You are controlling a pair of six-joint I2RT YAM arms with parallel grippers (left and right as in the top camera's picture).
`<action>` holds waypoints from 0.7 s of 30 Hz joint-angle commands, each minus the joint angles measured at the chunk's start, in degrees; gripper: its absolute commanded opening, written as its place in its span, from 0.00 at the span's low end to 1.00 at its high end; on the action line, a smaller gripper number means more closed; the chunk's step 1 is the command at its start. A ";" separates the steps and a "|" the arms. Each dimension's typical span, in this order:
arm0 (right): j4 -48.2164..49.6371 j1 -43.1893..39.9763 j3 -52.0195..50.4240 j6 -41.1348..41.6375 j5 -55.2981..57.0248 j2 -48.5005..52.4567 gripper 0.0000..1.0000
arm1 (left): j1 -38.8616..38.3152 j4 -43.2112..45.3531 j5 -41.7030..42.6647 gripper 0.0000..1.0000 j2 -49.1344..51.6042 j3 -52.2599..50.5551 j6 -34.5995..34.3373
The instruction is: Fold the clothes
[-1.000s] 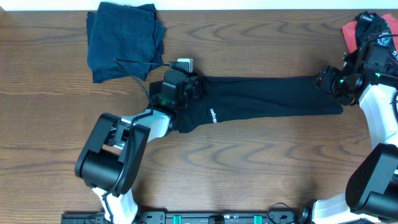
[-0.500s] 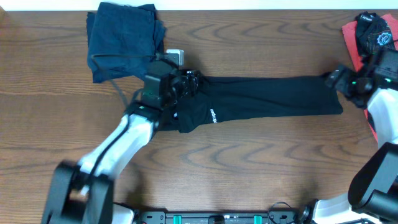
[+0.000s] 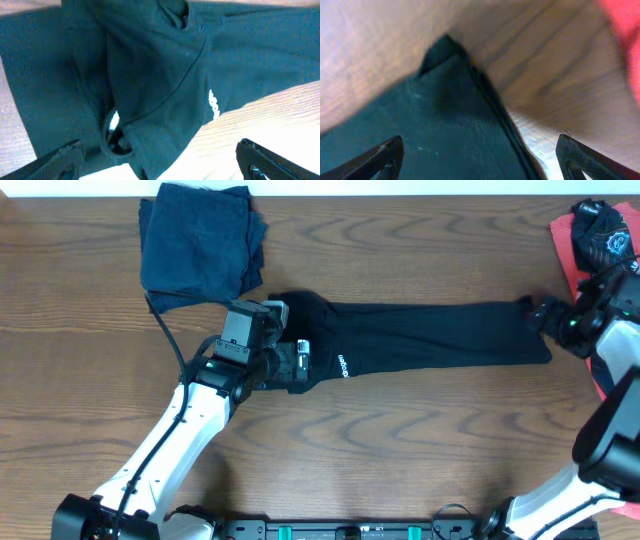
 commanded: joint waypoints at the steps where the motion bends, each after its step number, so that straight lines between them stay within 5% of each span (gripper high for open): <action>1: 0.76 -0.26 0.07 -3.26 -3.15 1.68 0.96 | 0.24 -0.98 0.55 0.98 0.07 0.31 0.52; 11: -0.07 0.11 0.04 -4.94 -3.37 5.49 0.92 | 0.24 -1.86 0.55 0.98 0.07 0.26 0.52; 16: -1.25 2.14 0.04 -4.92 -3.37 7.58 0.58 | 0.24 -1.88 0.55 0.98 0.07 0.26 0.50; 21: -2.91 3.67 0.04 -4.81 -2.34 7.72 0.40 | 0.24 -1.88 0.55 0.98 0.07 0.26 0.52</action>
